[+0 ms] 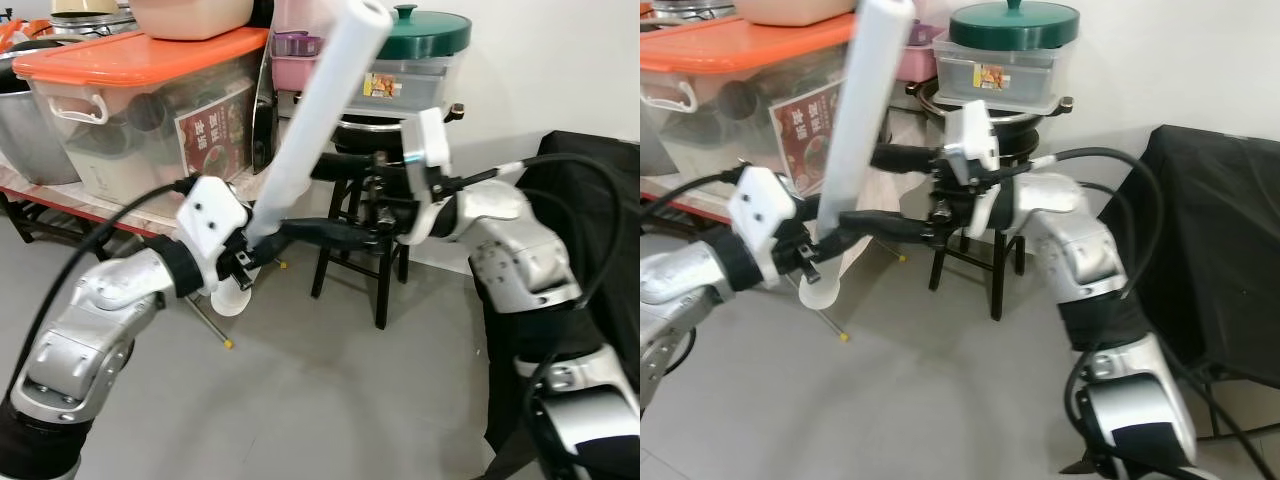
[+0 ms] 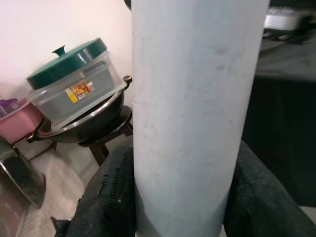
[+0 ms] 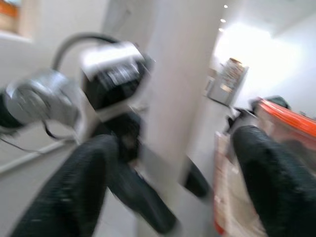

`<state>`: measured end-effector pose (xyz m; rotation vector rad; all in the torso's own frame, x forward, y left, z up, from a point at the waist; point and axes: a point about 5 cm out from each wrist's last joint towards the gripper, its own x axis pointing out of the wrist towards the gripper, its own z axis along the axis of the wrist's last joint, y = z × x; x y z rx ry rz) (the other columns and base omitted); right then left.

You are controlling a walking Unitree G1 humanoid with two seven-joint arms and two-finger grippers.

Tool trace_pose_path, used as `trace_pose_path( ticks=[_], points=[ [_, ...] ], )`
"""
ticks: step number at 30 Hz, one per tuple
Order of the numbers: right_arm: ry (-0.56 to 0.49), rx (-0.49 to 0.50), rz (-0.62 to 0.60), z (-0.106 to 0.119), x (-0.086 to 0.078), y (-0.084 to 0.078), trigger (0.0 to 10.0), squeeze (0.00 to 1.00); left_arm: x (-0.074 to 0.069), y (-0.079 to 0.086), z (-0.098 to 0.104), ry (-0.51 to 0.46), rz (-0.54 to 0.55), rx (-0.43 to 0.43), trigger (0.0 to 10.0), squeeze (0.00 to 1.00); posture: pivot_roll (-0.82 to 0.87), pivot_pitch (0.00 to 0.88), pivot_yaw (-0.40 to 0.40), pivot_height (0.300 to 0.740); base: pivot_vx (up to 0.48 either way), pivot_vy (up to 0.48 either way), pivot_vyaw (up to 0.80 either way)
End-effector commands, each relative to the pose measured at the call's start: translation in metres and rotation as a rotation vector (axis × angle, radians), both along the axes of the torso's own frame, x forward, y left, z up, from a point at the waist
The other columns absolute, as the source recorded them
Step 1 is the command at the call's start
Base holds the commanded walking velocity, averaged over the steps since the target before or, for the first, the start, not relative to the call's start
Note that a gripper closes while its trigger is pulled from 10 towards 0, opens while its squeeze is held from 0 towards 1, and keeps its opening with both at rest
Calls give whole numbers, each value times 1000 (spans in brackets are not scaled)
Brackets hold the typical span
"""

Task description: Building children table

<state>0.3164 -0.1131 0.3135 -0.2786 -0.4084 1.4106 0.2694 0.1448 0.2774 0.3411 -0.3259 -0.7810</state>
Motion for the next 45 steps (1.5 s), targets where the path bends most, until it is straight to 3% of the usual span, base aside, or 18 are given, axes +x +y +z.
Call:
trace_pose_path(
  ticks=[1,2,5,7,10,12,14,15,16,17,18,19,21,24,32,37,45],
  points=[
    [-28,-39,-49,3,3,-15,10000,1000,-4,6,9,-17,-59,-5,0,0,15,0,5,740,0,0,0],
    [-28,-39,-49,3,3,-15,10000,1000,-4,6,9,-17,-59,-5,0,0,15,0,5,740,0,0,0],
    [-21,-154,-170,-3,5,-50,10000,1000,-2,25,22,-30,-96,-6,0,0,3,0,11,740,0,0,0],
    [-2,-207,-188,-11,3,-57,10000,1000,-1,30,27,-38,-103,-16,0,0,-1,0,11,740,0,0,0],
    [18,-248,-189,-19,0,-61,10000,1000,0,32,32,-46,-116,-24,0,0,-6,0,12,740,0,0,0],
    [80,-324,-141,-49,-7,-49,10000,1000,-4,26,47,-58,-228,-70,0,0,-10,0,17,740,0,0,0],
    [96,-333,-120,-59,-10,-41,10000,1000,-6,21,52,-59,-291,-85,0,0,-10,0,17,740,0,0,0],
    [99,-320,-100,-66,-11,-31,10000,671,-10,14,57,-51,-371,-106,0,0,-8,0,17,740,0,0,0],
    [94,-291,-89,-68,-10,-22,10000,192,-13,7,60,-36,-450,-118,0,0,-4,0,18,740,0,0,0],
    [94,-291,-89,-68,-10,-22,10000,192,-13,7,60,-36,-450,-118,0,0,-4,0,18,740,0,0,0],
    [91,-263,-85,-68,-9,-16,10000,0,-16,2,62,-25,-508,-122,0,0,-4,0,18,740,0,0,0],
    [91,-263,-85,-68,-9,-16,10000,0,-16,2,62,-25,-508,-122,0,0,-4,0,18,740,0,0,0],
    [74,-212,-77,-62,-4,-6,10000,0,-21,-9,66,1,-636,-110,0,0,2,0,18,740,0,0,0],
    [50,-206,-59,-57,-3,0,10000,0,-20,-15,66,15,-686,-73,0,0,2,0,18,740,0,0,0],
    [39,-225,49,-55,-14,19,10000,0,-16,-27,62,42,-742,-14,0,0,-4,0,21,740,0,0,0],
    [31,-158,132,-48,-20,41,10000,0,-13,-36,58,52,-764,3,0,0,-4,0,24,740,0,0,0],
    [46,-128,169,-48,-22,54,10000,0,-10,-38,59,40,-767,-14,0,0,-4,0,24,740,0,0,0]
  ],
)
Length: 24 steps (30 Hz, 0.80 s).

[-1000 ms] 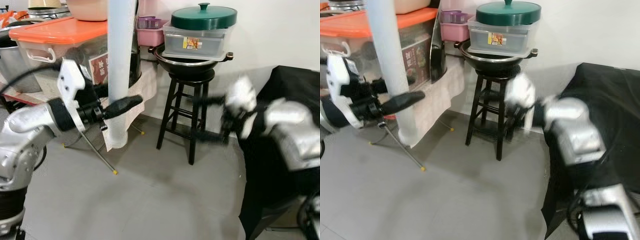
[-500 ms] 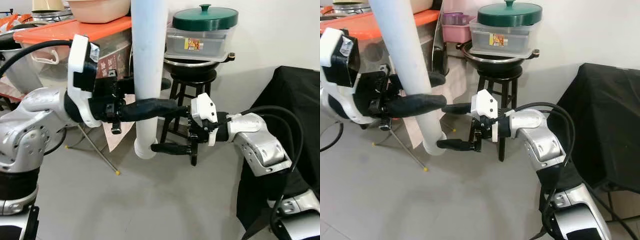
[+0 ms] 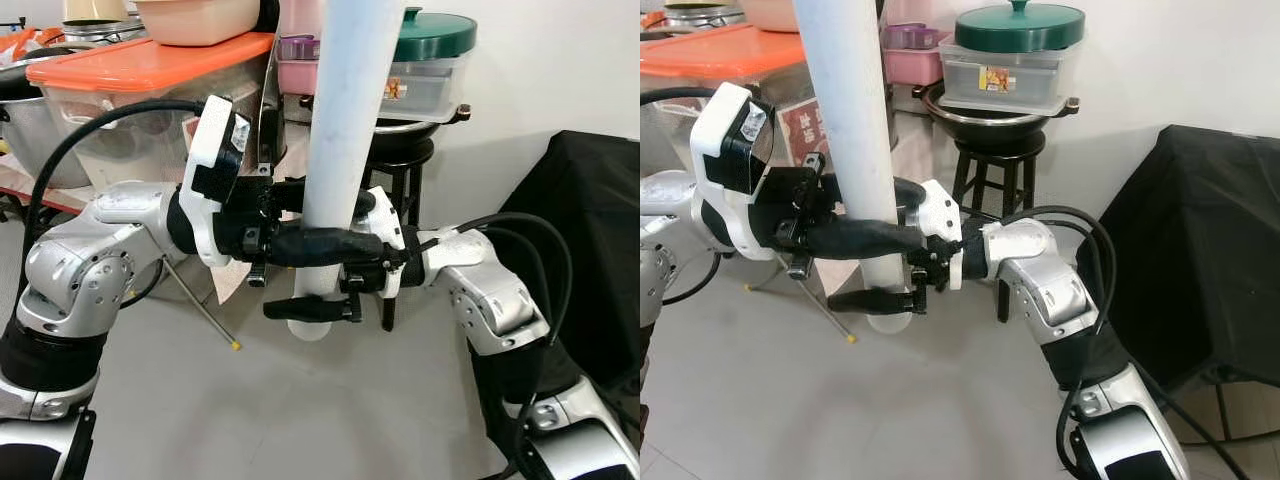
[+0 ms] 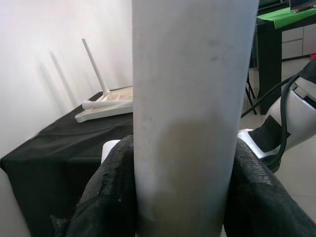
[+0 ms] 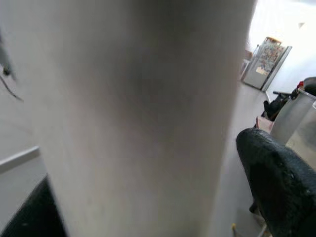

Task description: Building children table

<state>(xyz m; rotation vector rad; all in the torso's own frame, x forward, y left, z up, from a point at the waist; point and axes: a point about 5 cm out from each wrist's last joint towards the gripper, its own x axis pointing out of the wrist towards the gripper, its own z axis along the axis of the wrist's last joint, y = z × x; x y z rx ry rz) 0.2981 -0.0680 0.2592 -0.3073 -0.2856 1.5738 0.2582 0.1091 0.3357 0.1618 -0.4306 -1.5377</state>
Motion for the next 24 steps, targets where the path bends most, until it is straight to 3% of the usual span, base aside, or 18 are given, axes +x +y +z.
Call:
trace_pose_path(
  ticks=[1,2,3,24],
  points=[
    [-17,-6,26,3,-2,11,3412,0,1,-4,0,-10,2,8,0,0,-4,0,24,740,0,0,0],
    [-17,-6,26,3,-2,11,3412,0,1,-4,0,-10,2,8,0,0,-4,0,24,740,0,0,0],
    [-12,-9,10,1,0,13,0,0,0,-5,0,-10,-5,6,0,0,1,0,19,740,0,0,0],
    [-6,8,0,0,-1,9,0,0,0,-6,-1,-21,-5,9,0,0,-6,0,24,740,0,0,0]
  ],
)
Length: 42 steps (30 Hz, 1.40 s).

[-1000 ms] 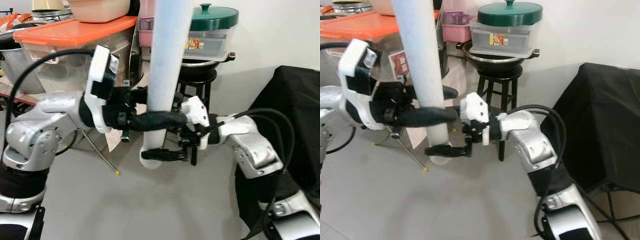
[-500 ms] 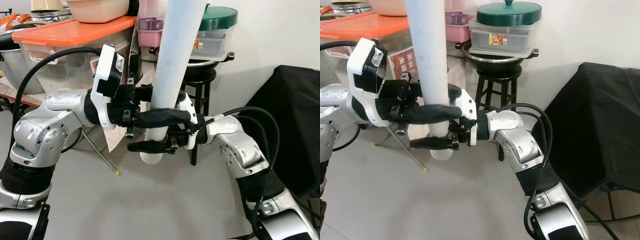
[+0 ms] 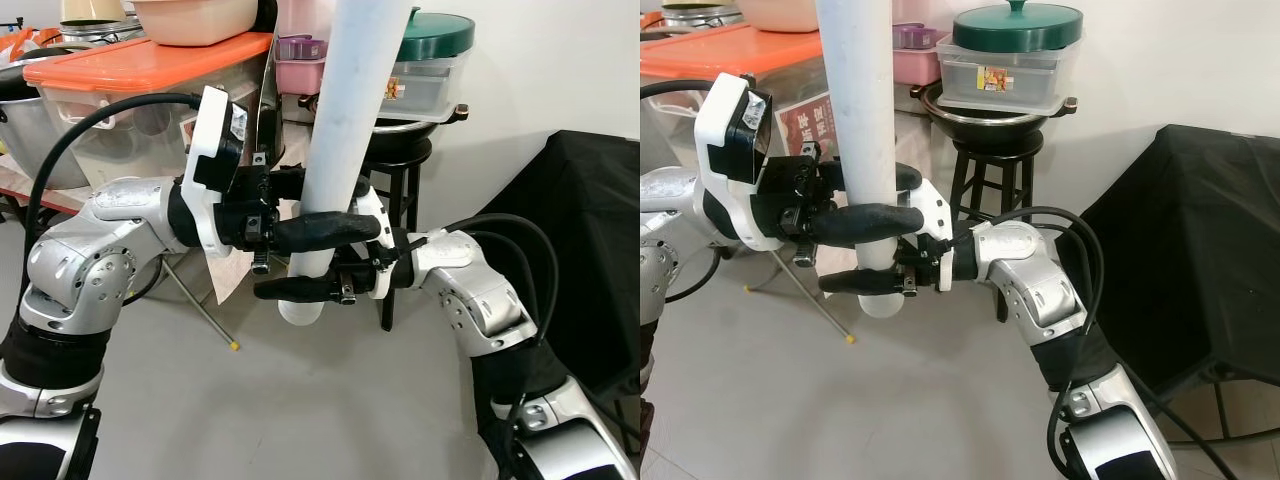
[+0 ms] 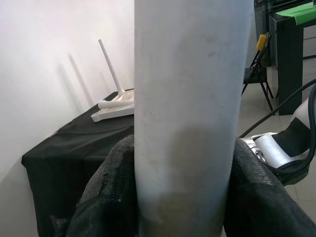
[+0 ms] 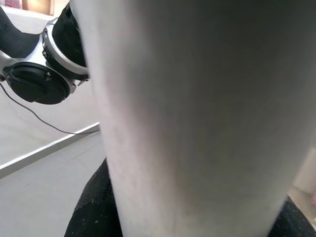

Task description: Building children table

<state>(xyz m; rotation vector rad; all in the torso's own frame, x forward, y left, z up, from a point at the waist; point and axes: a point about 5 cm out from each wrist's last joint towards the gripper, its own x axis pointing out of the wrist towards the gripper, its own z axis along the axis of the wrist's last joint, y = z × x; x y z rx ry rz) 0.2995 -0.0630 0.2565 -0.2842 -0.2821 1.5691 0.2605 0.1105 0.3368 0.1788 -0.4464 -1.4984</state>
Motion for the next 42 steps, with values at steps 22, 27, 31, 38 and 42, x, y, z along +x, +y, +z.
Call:
trace_pose_path(
  ticks=[22,27,31,38,42],
  points=[
    [119,343,-626,17,57,-71,0,0,45,132,0,83,898,-459,10000,1000,-8,0,20,740,0,0,0],
    [237,446,-659,11,57,-71,2235,0,50,126,-57,254,1061,-464,10000,0,-11,0,15,740,0,0,0],
    [368,525,-593,-4,41,-57,10000,0,39,90,-116,467,1082,-433,10000,0,-15,0,12,740,0,0,0],
    [490,537,-633,-38,24,-38,10000,0,21,66,-158,605,1129,-395,10000,0,-10,0,1,740,0,0,0],
    [398,336,-724,-77,6,-32,10000,0,3,58,-181,604,1175,-319,10000,0,-12,0,6,740,0,0,0]
  ],
)
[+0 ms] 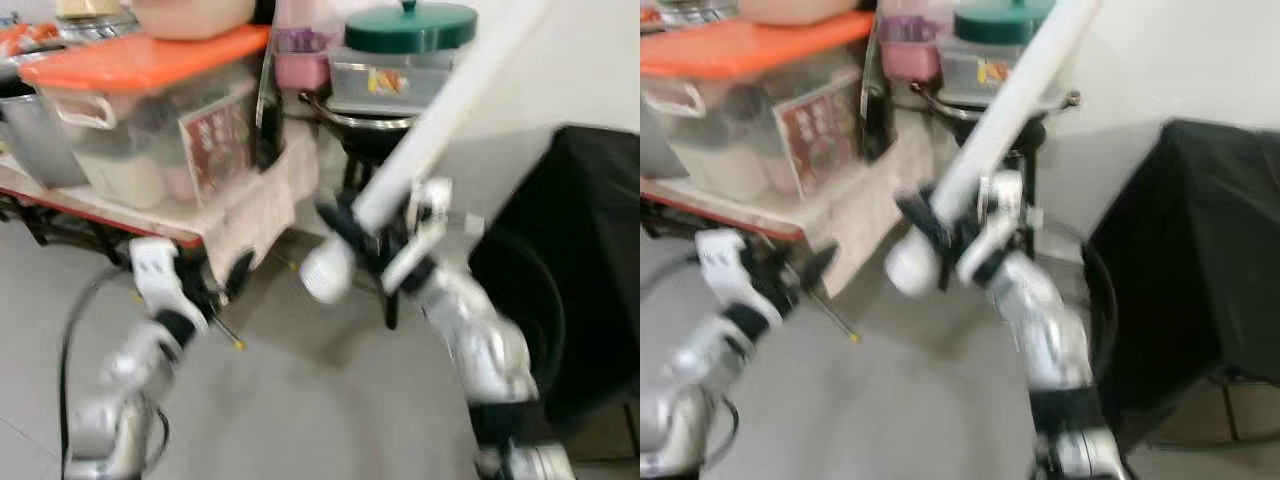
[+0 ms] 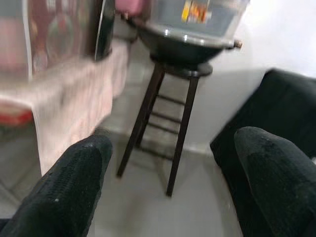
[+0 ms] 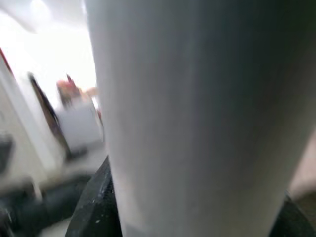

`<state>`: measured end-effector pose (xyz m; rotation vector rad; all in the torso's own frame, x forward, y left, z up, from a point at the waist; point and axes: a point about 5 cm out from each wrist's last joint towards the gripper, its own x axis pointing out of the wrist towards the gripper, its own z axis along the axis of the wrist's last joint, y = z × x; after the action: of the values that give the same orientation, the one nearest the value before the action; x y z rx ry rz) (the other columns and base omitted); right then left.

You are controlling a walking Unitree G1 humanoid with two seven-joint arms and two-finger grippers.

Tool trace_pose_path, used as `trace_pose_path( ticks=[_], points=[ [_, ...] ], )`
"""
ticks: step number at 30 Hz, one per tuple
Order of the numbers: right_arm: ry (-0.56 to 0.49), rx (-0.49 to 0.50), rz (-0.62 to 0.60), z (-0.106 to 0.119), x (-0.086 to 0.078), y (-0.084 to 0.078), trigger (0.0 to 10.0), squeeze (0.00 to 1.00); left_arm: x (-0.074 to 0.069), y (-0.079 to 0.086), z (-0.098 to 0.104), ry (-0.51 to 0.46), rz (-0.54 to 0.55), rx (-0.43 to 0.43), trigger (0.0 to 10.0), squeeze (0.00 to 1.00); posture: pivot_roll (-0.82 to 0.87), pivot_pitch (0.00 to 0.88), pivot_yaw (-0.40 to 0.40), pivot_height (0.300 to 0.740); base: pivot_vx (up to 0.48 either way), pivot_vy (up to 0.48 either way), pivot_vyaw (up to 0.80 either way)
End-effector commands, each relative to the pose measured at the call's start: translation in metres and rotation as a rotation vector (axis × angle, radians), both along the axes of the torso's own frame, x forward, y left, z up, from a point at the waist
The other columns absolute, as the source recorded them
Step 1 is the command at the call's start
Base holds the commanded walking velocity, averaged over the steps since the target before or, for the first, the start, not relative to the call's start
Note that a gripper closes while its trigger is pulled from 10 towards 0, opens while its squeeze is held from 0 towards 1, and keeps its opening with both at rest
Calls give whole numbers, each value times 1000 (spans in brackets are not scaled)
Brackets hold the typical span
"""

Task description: Building children table

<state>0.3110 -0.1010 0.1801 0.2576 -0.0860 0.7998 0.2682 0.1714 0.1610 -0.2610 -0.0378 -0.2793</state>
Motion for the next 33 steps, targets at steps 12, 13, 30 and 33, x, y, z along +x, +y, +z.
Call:
trace_pose_path(
  ticks=[12,13,30,33],
  points=[
    [66,-71,10,-24,-13,7,10000,0,-17,-16,-31,72,86,-83,10000,0,-6,0,5,740,0,-479,0],
    [71,-70,3,-25,-13,7,10000,0,-17,-17,-31,71,88,-81,10000,0,-6,0,5,740,0,-480,0],
    [100,-19,11,-30,-11,10,10000,0,-9,-23,-34,54,50,-22,10000,0,-26,0,14,740,0,-480,0],
    [99,-25,8,-29,-8,10,10000,0,-4,-26,-32,46,37,-18,10000,0,-38,0,15,740,0,-480,0]
  ],
)
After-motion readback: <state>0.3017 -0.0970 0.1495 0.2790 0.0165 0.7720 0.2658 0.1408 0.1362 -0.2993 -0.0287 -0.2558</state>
